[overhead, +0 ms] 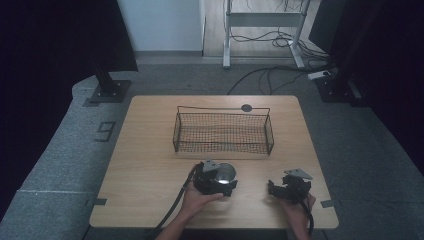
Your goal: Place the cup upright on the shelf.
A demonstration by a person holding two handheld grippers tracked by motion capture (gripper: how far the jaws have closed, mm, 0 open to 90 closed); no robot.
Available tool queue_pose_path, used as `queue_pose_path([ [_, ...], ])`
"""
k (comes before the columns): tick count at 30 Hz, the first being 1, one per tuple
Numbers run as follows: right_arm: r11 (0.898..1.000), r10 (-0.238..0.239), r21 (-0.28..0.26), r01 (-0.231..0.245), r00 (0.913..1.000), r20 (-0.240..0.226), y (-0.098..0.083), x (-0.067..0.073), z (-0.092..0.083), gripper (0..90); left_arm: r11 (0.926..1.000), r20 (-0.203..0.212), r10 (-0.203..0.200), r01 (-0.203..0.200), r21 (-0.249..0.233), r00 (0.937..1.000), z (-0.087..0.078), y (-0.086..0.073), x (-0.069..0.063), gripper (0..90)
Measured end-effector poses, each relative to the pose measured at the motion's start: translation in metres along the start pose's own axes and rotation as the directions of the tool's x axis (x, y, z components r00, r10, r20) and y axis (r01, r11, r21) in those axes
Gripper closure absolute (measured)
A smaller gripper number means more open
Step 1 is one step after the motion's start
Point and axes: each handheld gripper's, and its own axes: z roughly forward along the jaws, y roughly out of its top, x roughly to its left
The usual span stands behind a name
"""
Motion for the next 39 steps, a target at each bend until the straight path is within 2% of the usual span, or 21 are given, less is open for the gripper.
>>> queue_pose_path([
  [10,1.000,0.000,0.000,0.000,1.0000,0.000,0.000,0.000,0.000,3.0,1.0000,-0.035,0.001,0.000,0.004,0.9994,0.012,-0.002,0.000,3.1],
  [15,1.000,0.000,0.000,0.000,1.0000,0.000,0.000,0.000,0.000,3.0,1.0000,-0.056,0.004,-0.004,0.001,0.9984,0.016,-0.003,0.001,7.1],
  [19,1.000,0.000,0.000,0.000,1.0000,0.000,0.000,0.000,0.000,3.0,1.0000,-0.052,0.003,-0.003,-0.007,0.9987,0.018,-0.004,0.001,11.0],
  [21,1.000,-0.001,-0.001,0.001,1.0000,-0.001,0.000,0.000,0.000,3.0,0.9997,-0.063,0.016,-0.017,-0.020,0.9979,0.018,-0.005,0.000,11.6],
  [28,1.000,-0.001,0.000,0.001,1.0000,-0.001,0.000,0.000,0.000,3.0,0.9992,-0.054,0.034,-0.035,-0.019,0.9979,0.017,-0.006,0.001,12.3],
  [39,1.000,0.000,0.000,0.000,1.0000,-0.001,0.000,0.000,0.000,3.0,0.9992,-0.025,0.016,-0.017,-0.037,0.9996,0.006,-0.002,0.004,12.6],
])
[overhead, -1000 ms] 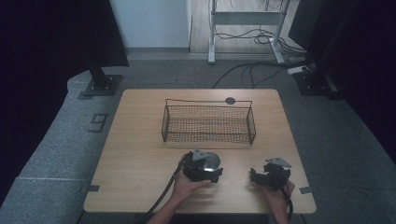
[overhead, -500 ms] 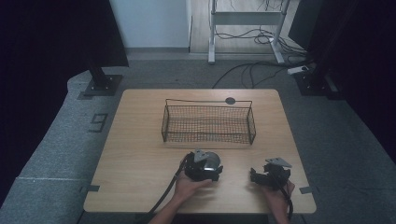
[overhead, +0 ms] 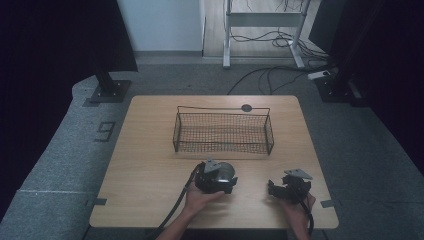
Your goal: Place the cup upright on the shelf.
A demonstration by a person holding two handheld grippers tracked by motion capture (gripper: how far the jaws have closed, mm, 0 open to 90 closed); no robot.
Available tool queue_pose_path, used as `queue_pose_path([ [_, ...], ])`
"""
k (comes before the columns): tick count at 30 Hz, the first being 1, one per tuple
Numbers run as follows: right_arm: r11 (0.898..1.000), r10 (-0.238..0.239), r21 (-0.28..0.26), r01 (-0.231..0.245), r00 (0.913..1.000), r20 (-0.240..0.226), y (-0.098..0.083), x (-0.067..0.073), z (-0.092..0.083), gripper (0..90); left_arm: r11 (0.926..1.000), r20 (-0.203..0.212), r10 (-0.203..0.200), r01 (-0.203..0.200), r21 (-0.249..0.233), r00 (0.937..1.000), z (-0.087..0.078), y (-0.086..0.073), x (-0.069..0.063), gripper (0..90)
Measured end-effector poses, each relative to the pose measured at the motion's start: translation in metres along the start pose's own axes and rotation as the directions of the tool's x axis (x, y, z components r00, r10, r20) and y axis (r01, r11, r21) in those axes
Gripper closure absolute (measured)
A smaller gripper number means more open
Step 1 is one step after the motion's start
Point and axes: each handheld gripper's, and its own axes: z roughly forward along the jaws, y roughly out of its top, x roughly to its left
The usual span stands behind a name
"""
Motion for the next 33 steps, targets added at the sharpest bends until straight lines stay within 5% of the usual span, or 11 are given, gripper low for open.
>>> queue_pose_path([
  [33,1.000,0.000,0.000,0.000,1.0000,0.000,0.000,0.000,0.000,3.1,0.9989,-0.012,-0.020,0.020,-0.042,0.9997,-0.029,0.018,0.014,12.7],
])
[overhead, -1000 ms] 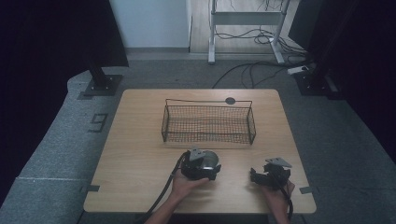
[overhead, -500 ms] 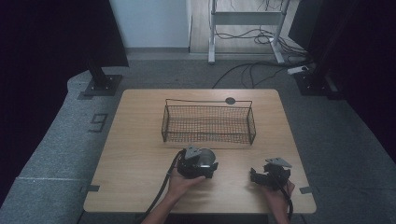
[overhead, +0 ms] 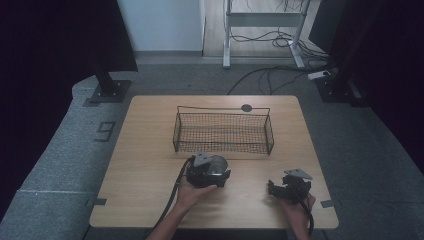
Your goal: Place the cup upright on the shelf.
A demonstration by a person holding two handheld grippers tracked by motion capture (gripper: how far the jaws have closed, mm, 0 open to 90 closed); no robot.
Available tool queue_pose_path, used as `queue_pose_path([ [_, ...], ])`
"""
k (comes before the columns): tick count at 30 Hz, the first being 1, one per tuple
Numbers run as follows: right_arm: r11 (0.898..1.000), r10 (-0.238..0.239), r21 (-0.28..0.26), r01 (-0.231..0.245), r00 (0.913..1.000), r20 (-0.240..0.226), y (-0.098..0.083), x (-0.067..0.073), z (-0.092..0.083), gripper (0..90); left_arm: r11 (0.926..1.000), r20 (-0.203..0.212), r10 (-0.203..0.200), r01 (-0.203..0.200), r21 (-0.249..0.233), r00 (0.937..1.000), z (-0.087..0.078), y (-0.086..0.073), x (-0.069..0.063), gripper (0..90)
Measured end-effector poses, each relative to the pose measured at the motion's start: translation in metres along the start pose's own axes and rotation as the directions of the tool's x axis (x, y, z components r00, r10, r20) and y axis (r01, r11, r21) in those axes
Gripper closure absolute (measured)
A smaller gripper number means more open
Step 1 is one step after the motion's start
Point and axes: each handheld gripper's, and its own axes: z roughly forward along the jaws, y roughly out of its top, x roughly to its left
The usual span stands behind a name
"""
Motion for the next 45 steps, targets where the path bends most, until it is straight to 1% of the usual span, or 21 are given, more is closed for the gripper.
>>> queue_pose_path([
  [12,1.000,0.000,0.000,0.000,1.0000,0.000,0.000,0.000,0.000,3.1,0.9996,0.003,0.028,-0.028,-0.007,0.9996,-0.005,0.015,-0.004,12.7],
  [21,1.000,0.000,0.000,0.000,1.0000,0.000,0.000,0.000,0.000,3.1,0.9992,0.012,0.040,-0.040,-0.010,0.9991,-0.004,0.030,-0.006,12.8],
  [26,1.000,0.001,0.000,-0.001,1.0000,0.000,0.000,0.000,0.000,3.1,0.9989,0.009,0.044,-0.044,-0.016,0.9990,-0.005,0.035,-0.006,12.8],
  [34,1.000,0.001,0.000,-0.001,1.0000,0.000,0.000,0.000,0.000,3.1,0.9989,0.004,0.038,-0.038,-0.026,0.9993,-0.009,0.042,0.000,12.8],
  [41,1.000,0.000,-0.001,0.000,1.0000,0.000,0.000,0.000,0.000,3.1,0.9984,-0.009,0.048,-0.048,-0.028,0.9988,-0.010,0.049,0.003,12.8],
  [45,1.000,0.001,-0.001,-0.001,1.0000,0.001,0.000,0.000,0.000,3.1,0.9988,-0.004,0.039,-0.039,-0.028,0.9992,-0.010,0.052,0.005,12.9],
])
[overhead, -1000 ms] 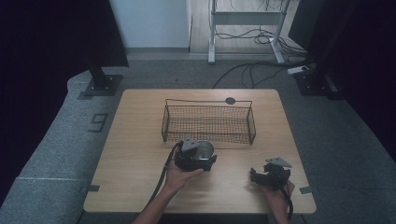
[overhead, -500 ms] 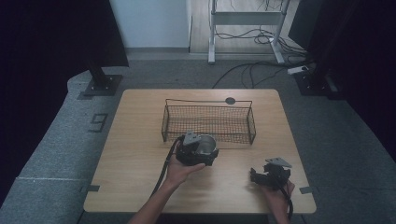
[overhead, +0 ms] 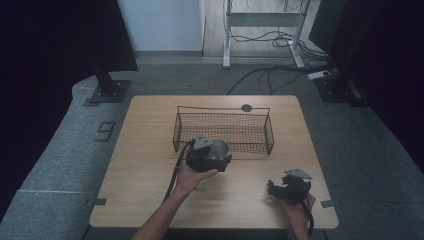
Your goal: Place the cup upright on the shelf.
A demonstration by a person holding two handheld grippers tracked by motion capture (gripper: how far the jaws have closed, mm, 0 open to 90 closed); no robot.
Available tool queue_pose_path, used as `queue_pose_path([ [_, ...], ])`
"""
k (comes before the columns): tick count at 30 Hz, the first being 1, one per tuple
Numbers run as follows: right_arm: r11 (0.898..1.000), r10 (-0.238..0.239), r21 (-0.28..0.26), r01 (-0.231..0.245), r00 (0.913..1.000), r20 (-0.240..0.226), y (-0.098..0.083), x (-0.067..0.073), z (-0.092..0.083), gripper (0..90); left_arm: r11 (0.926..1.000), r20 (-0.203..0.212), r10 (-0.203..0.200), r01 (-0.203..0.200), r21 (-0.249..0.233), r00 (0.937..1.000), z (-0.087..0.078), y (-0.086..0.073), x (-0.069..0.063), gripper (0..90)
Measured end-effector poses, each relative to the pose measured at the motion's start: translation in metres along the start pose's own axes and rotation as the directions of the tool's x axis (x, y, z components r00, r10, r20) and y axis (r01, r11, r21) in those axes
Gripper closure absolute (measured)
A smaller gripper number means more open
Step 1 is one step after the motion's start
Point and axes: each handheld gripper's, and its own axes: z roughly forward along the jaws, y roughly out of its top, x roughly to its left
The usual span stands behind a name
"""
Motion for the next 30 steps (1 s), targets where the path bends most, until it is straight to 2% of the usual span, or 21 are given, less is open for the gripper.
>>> queue_pose_path([
  [5,1.000,0.000,0.000,0.000,1.0000,0.000,0.000,0.000,0.000,3.0,1.0000,-0.001,0.001,-0.001,0.004,1.0000,0.002,0.003,0.002,12.8],
  [13,1.000,0.002,0.001,-0.002,1.0000,0.000,0.000,0.000,0.000,3.1,0.9998,0.000,-0.019,0.019,-0.001,0.9998,0.004,0.010,0.008,12.8],
  [20,1.000,0.000,0.002,0.000,1.0000,-0.001,0.000,0.000,0.000,3.1,0.9999,-0.008,-0.012,0.012,0.003,0.9999,0.005,0.016,0.012,12.9],
  [30,1.000,0.000,0.000,0.000,1.0000,0.000,0.000,0.000,0.000,3.0,0.9993,-0.004,-0.034,0.034,0.012,0.9994,0.013,0.022,0.019,12.9],
])
